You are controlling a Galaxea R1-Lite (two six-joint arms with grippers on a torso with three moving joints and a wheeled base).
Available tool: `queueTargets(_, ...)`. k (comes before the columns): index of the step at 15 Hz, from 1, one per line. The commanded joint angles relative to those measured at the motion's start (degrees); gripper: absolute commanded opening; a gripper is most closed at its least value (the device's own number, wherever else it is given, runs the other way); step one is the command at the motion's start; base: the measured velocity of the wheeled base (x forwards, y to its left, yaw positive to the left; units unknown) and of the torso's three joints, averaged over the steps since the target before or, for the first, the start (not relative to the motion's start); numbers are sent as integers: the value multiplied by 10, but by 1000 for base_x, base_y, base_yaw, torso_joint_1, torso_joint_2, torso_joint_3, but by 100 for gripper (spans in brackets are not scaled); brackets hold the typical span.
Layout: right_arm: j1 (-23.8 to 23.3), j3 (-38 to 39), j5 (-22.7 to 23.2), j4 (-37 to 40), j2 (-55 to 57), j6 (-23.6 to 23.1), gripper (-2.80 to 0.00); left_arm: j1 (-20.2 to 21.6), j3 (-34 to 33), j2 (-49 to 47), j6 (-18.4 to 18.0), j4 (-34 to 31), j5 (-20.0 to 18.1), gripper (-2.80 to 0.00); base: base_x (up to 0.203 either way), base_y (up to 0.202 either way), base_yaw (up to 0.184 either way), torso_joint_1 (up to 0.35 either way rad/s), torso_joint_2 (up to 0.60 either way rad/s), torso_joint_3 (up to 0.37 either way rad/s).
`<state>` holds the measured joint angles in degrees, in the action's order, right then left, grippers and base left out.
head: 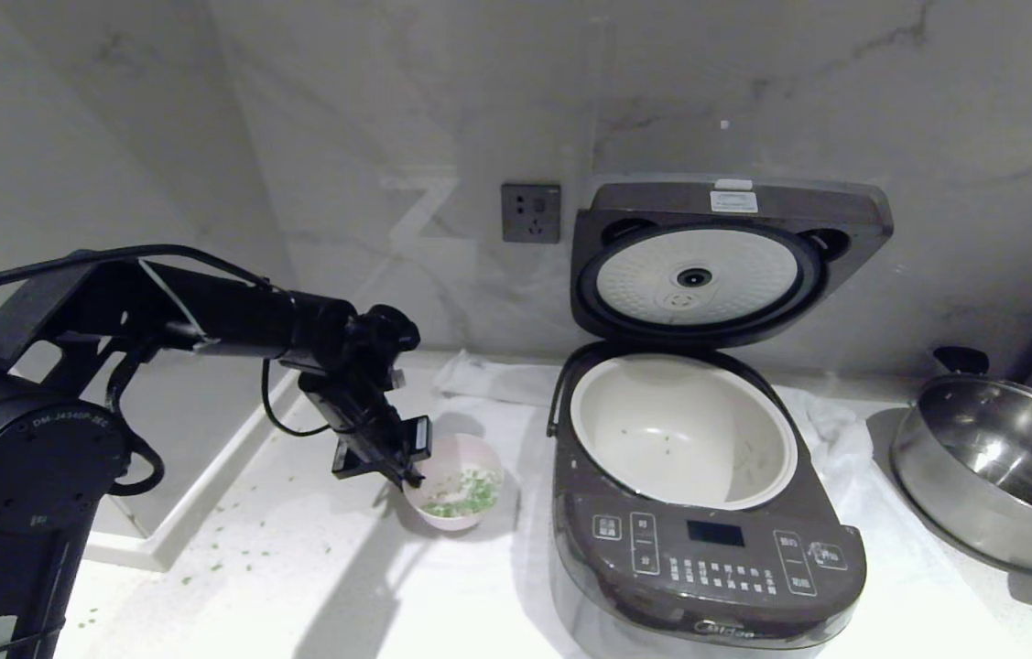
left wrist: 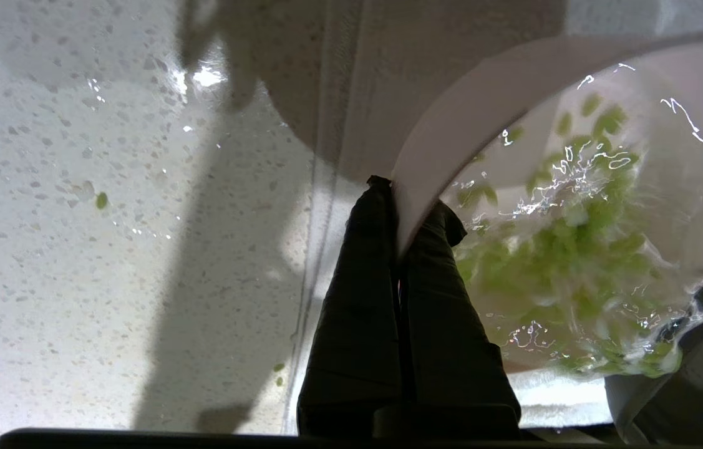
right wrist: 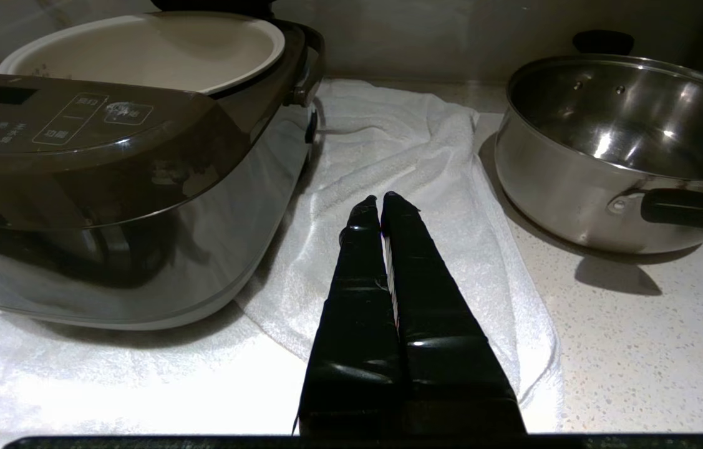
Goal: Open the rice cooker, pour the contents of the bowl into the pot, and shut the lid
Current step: Fill a bowl with water from the tap
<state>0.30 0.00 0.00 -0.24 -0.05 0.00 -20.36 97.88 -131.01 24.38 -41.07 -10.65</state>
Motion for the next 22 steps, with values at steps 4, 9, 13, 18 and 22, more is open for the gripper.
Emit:
queueTargets(4,0,1,0,0,0,0,-280,-3,26,23,2,-4,-6,-280,0,0,0,0,0,0)
queueTargets(9,0,1,0,0,0,0,-280,-8,112,23,4,-55,-7,-280,0,0,0,0,0,0)
queueTargets(13,0,1,0,0,0,0,-280,-12,137,22,-13,-76,-6,-280,0,0,0,0,0,0)
queueTargets(18,0,1,0,0,0,0,-280,-6,139,38,-13,-76,-6,-280,0,0,0,0,0,0)
queueTargets(22,0,1,0,0,0,0,-280,-3,141,54,-25,-77,-5,-280,0,0,0,0,0,0)
